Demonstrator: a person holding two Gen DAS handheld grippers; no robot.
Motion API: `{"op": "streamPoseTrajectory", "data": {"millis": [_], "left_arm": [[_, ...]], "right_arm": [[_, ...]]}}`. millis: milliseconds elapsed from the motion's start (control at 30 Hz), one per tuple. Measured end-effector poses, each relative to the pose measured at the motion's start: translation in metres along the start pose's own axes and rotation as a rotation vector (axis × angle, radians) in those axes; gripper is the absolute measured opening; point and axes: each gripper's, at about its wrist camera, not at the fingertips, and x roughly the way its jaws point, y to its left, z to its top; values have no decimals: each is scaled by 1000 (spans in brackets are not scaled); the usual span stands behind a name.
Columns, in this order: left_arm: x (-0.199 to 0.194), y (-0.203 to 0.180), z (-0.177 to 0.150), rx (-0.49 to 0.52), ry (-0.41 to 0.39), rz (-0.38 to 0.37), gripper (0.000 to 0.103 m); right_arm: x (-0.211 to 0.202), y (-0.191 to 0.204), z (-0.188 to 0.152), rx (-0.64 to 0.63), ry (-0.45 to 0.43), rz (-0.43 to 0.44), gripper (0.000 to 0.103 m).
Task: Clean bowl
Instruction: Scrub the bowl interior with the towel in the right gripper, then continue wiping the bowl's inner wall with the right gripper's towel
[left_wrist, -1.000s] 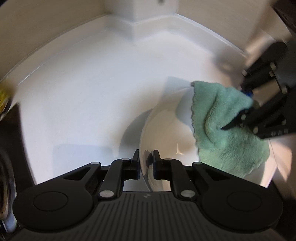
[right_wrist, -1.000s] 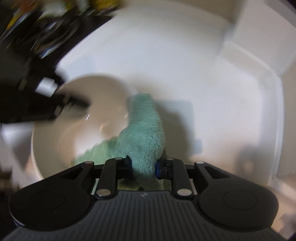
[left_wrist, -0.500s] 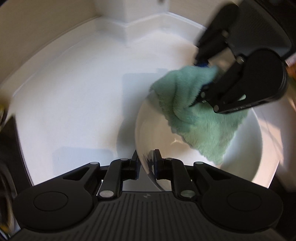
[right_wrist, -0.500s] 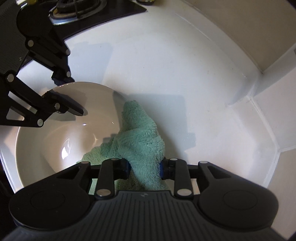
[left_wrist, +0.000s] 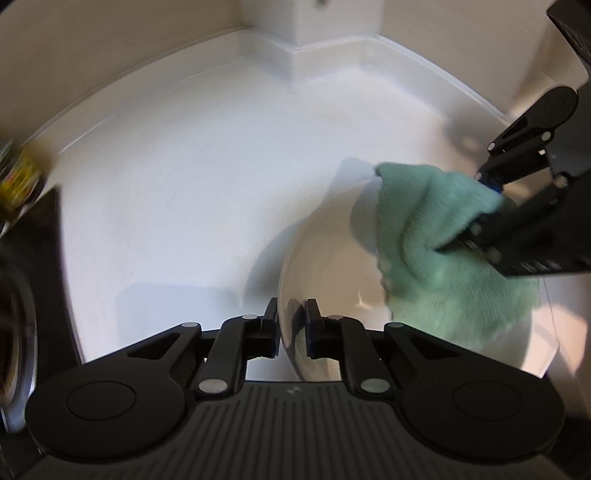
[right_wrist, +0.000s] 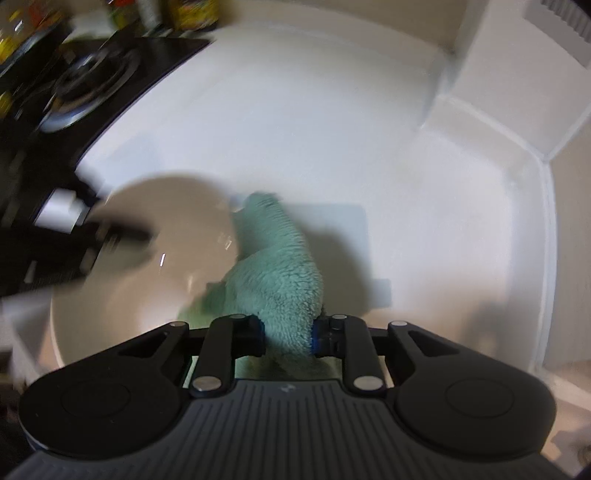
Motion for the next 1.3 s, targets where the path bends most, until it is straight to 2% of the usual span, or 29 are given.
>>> {"op": "streamPoseTrajectory", "data": {"millis": [100, 167, 333, 433, 567, 633, 700, 833, 1000, 1133, 1300], "left_arm": [[4, -7, 7, 135, 3, -22, 13], [6, -8, 9, 185, 0, -27, 13], [15, -7, 19, 220, -9, -58, 13], [19, 2, 22, 116, -14, -56, 13], [17, 14, 14, -118, -24, -44, 14], [15, 13, 10, -175, -31, -37, 14], [18, 7, 9, -187, -30, -13, 14], [18, 0, 11, -85, -13, 36, 12], [22, 9, 24, 76, 4, -45, 12], [29, 4, 35, 206, 17, -52, 13], [34, 6, 39, 250, 13, -63, 13]], "right_arm": [[-1, 5, 3, -144, 79, 26, 23], [4, 5, 15, -225, 117, 20, 23], [12, 15, 38, -366, 40, -27, 24], [15, 22, 44, -381, 8, -34, 24], [11, 11, 39, -242, -12, 5, 21], [10, 10, 32, -223, -1, 18, 20], [8, 9, 25, -203, 10, 30, 20], [5, 7, 11, -165, 32, 55, 19], [1, 5, -6, -117, 59, 87, 20], [9, 6, 8, -250, 127, 95, 24], [20, 20, 34, -430, 100, 24, 24]]}}
